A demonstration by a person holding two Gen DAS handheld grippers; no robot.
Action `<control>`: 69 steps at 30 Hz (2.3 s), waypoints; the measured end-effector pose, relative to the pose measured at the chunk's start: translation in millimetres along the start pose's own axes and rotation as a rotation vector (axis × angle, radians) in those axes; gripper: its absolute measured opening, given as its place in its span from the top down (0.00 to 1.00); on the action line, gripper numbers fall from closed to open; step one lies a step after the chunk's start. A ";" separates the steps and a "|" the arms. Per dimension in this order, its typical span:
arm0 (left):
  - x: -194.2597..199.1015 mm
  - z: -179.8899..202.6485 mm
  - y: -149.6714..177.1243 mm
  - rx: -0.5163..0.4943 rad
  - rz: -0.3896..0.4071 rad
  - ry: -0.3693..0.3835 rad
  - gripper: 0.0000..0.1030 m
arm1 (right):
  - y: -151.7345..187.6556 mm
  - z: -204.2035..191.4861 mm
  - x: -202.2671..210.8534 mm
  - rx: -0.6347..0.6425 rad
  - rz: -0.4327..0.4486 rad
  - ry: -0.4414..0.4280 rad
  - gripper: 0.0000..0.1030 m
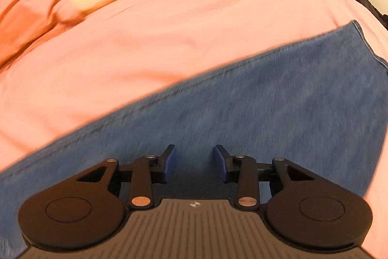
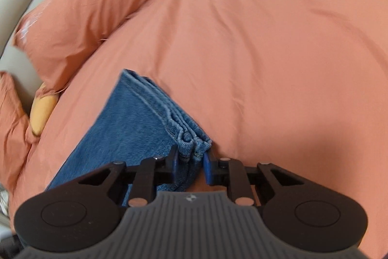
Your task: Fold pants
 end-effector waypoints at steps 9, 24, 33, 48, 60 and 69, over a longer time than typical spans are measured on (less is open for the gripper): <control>-51.5 28.2 -59.8 0.002 -0.028 -0.047 0.69 | -12.8 -10.7 10.1 0.116 -0.021 -0.004 0.86; 31.8 103.4 16.0 -0.129 -0.060 0.164 0.79 | -29.3 -33.3 33.7 0.209 0.003 -0.009 0.88; 38.5 125.9 95.2 0.092 -0.132 0.305 0.82 | -41.5 -81.8 78.4 0.299 0.073 -0.023 0.89; 139.6 -8.4 128.5 0.158 -0.004 0.201 0.81 | 6.6 -351.6 183.8 0.703 0.179 -0.244 0.89; 191.4 -171.9 145.4 0.306 0.068 0.032 0.81 | 202.2 -462.7 65.9 0.689 -0.130 -0.362 0.89; 175.7 -190.1 149.5 0.420 0.033 0.160 0.72 | 308.6 -457.1 10.1 0.898 -0.342 -0.237 0.89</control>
Point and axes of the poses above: each gripper's, at about its wrist camera, not at the fingertips, and x roughly against the way its jaws point, z to its right, y to its underside, the point moved 10 cm from there along -x, roughly the way its jaws point, and after that the axes turned 10 degrees about x, right-handed, at the moved point
